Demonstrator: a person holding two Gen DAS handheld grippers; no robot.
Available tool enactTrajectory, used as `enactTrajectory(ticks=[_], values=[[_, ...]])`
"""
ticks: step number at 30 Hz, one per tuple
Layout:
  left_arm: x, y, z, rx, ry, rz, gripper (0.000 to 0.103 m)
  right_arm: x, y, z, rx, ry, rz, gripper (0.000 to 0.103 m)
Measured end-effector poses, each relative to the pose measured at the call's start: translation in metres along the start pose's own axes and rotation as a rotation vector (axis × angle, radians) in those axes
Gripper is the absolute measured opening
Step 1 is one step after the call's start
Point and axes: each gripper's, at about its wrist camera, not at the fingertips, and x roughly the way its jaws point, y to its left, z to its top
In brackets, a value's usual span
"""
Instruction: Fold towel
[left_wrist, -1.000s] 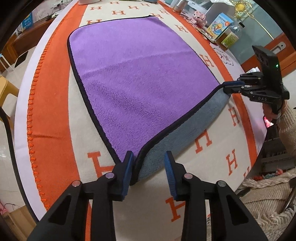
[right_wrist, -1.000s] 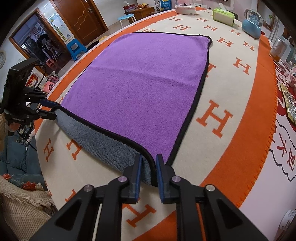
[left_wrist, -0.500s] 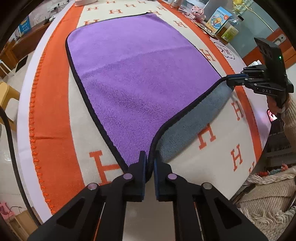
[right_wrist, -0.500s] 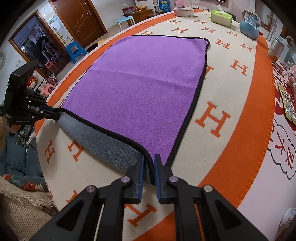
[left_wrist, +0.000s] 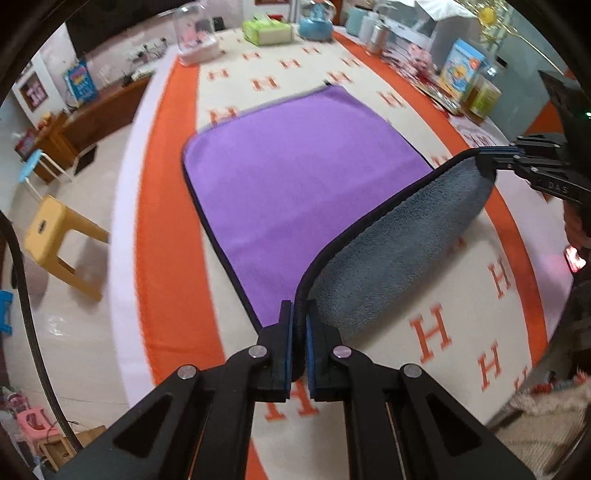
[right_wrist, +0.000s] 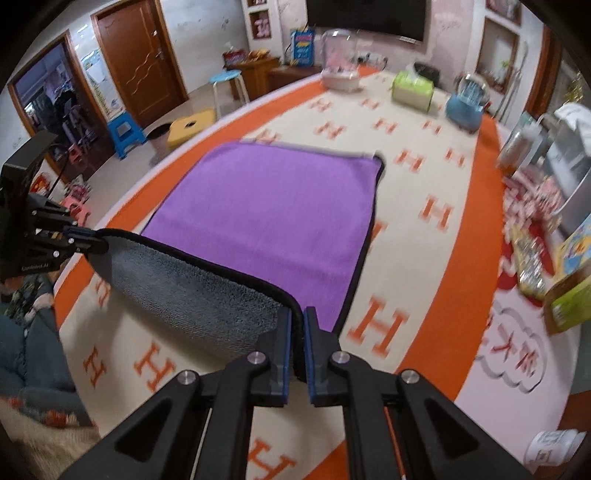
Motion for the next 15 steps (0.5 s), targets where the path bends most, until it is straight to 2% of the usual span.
enactTrajectory(ticks=[6, 12, 15], values=[[0.0, 0.029, 0.037, -0.08, -0.02, 0.065, 0.004, 0.008, -0.007, 0.043, 0.015, -0.05, -0.059, 0.006], [0.007, 0.049, 0.078, -0.106, -0.056, 0.149, 0.004, 0.028, -0.014, 0.08, 0.031, -0.072, -0.133, 0.006], [0.012, 0.06, 0.098, -0.128, -0.071, 0.168, 0.004, 0.041, -0.021, 0.097, 0.05, -0.072, -0.157, 0.006]])
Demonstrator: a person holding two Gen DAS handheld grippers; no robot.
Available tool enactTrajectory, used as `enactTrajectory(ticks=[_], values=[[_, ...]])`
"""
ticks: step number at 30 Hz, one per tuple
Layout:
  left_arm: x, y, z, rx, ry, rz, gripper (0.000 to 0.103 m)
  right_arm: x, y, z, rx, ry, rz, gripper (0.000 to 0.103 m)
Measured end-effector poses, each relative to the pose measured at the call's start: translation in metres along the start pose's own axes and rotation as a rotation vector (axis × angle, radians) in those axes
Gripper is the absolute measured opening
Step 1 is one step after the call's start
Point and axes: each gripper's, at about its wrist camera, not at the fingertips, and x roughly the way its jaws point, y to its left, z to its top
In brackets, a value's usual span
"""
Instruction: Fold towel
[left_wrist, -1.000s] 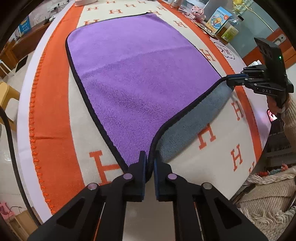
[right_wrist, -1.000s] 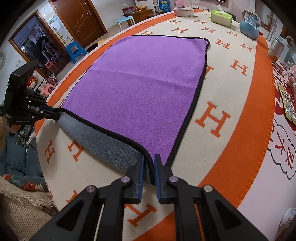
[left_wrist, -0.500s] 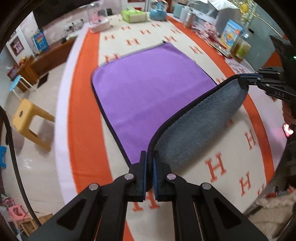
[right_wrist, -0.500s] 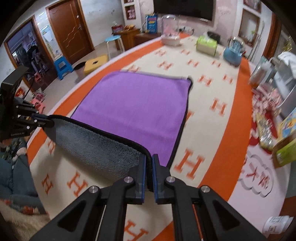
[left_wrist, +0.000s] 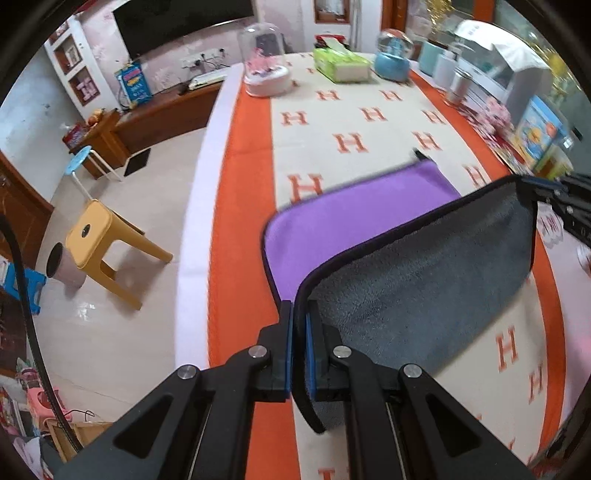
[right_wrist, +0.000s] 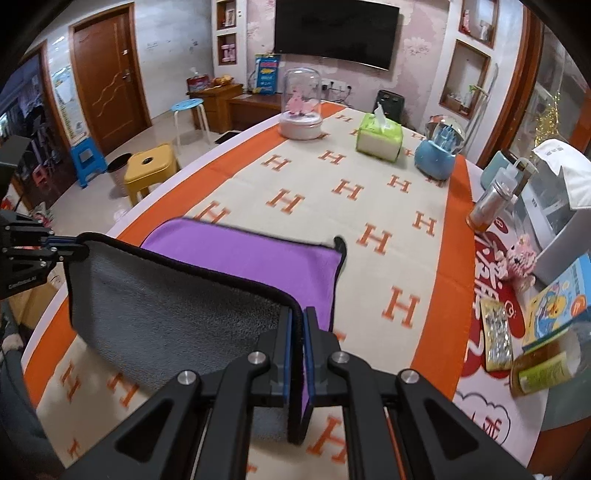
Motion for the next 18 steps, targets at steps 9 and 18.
enactTrajectory(ticks=[9, 18], values=[[0.05, 0.018, 0.051, -0.06, 0.022, 0.042, 0.004, 0.046, -0.01, 0.04, 0.046, 0.017, -0.054, 0.006], [0.1, 0.023, 0.065, -0.078, 0.077, 0.053, 0.004, 0.096, -0.012, 0.05, 0.05, 0.082, -0.084, 0.006]])
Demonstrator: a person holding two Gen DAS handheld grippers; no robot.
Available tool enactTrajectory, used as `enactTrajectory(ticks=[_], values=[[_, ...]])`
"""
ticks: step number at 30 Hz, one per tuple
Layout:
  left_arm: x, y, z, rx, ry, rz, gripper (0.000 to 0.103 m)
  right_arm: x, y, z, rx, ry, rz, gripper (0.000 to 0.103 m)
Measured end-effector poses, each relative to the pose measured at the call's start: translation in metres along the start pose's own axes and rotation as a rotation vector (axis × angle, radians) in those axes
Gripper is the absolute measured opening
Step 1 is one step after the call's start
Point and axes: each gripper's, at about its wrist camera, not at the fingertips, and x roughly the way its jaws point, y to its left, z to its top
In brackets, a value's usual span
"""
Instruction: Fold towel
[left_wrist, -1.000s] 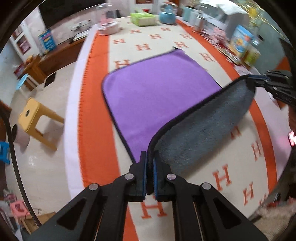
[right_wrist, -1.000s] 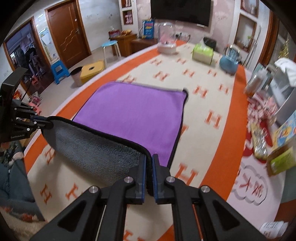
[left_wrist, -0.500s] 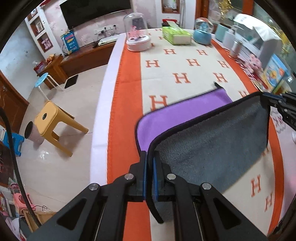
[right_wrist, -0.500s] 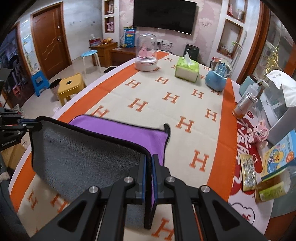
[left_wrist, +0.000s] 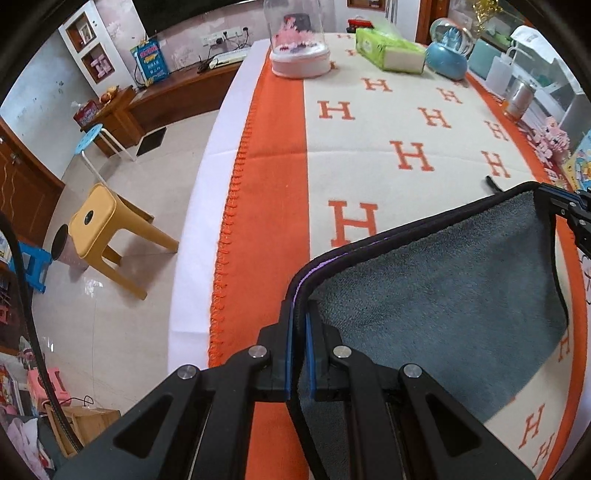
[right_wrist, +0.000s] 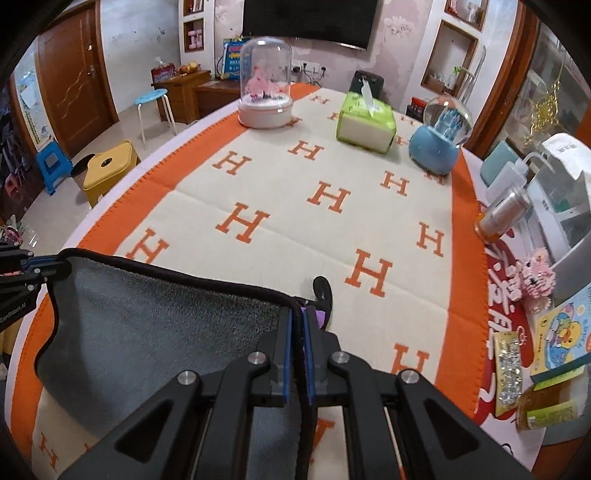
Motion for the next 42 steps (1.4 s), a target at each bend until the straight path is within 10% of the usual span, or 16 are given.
enactTrajectory(ticks=[16, 24, 42], values=[[0.033, 0.002, 0.006, -0.013, 0.008, -0.003, 0.008, 0.033, 0.007, 0.0, -0.019, 0.059, -0.039, 0.007], [0.026, 0.003, 0.001, -0.009, -0.022, 0.043, 0.065, 0.026, 0.0, -0.005, 0.012, 0.061, -0.044, 0.019], [-0.046, -0.011, -0.037, -0.071, -0.081, -0.014, 0.086, -0.055, -0.007, -0.038, 0.08, 0.009, -0.002, 0.028]])
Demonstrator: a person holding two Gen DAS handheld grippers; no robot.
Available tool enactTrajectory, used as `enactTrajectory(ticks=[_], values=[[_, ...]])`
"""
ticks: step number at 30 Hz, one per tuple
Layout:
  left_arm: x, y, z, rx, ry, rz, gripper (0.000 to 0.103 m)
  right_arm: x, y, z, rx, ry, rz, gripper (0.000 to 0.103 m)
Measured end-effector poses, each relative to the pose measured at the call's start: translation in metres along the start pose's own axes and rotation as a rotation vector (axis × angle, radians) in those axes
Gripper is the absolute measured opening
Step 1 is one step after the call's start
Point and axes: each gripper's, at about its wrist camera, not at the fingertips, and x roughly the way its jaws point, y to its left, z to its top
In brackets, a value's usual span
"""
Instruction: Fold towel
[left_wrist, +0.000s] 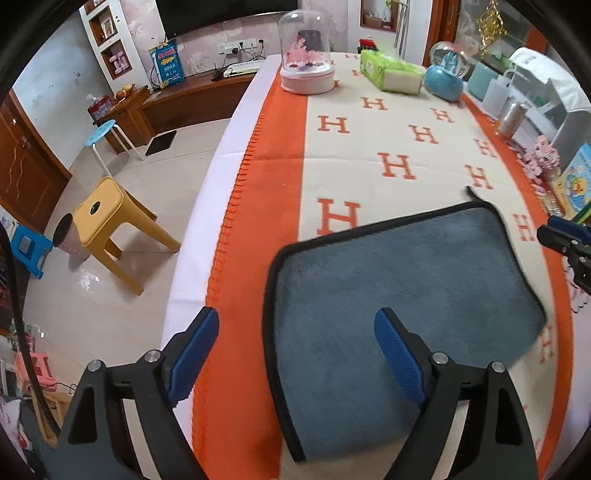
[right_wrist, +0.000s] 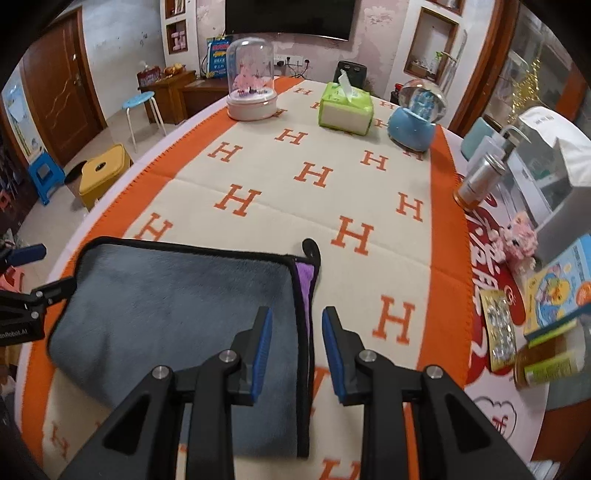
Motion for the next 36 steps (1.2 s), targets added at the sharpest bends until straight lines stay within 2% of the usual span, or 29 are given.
enactTrajectory(ticks=[5, 7, 11, 19, 25, 29, 36], values=[[-0.035, -0.01, -0.019, -0.014, -0.026, -0.032, 0.09, -0.037, -0.001, -0.021, 0.02, -0.025, 0.026, 0.028], [-0.051, -0.015, -0.026, -0.023, -0.038, -0.052, 0.091, -0.05, -0.001, -0.03, 0.024, -0.033, 0.028, 0.032], [-0.077, -0.024, -0.039, -0.036, -0.058, -0.067, 0.102, -0.074, -0.002, -0.048, 0.044, -0.047, 0.032, 0.04], [-0.117, -0.043, -0.058, -0.042, -0.076, -0.107, 0.102, -0.113, -0.01, -0.071, 0.115, -0.062, 0.037, 0.041], [-0.149, -0.055, -0.066, -0.028, -0.125, -0.091, 0.102, -0.142, -0.013, -0.081, 0.149, -0.101, 0.023, 0.041], [-0.17, -0.061, -0.074, -0.035, -0.154, -0.093, 0.102, -0.16, -0.015, -0.091, 0.175, -0.119, 0.046, 0.041], [-0.204, -0.079, -0.096, -0.025, -0.216, -0.078, 0.102, -0.187, -0.016, -0.116, 0.187, -0.126, 0.019, 0.041]])
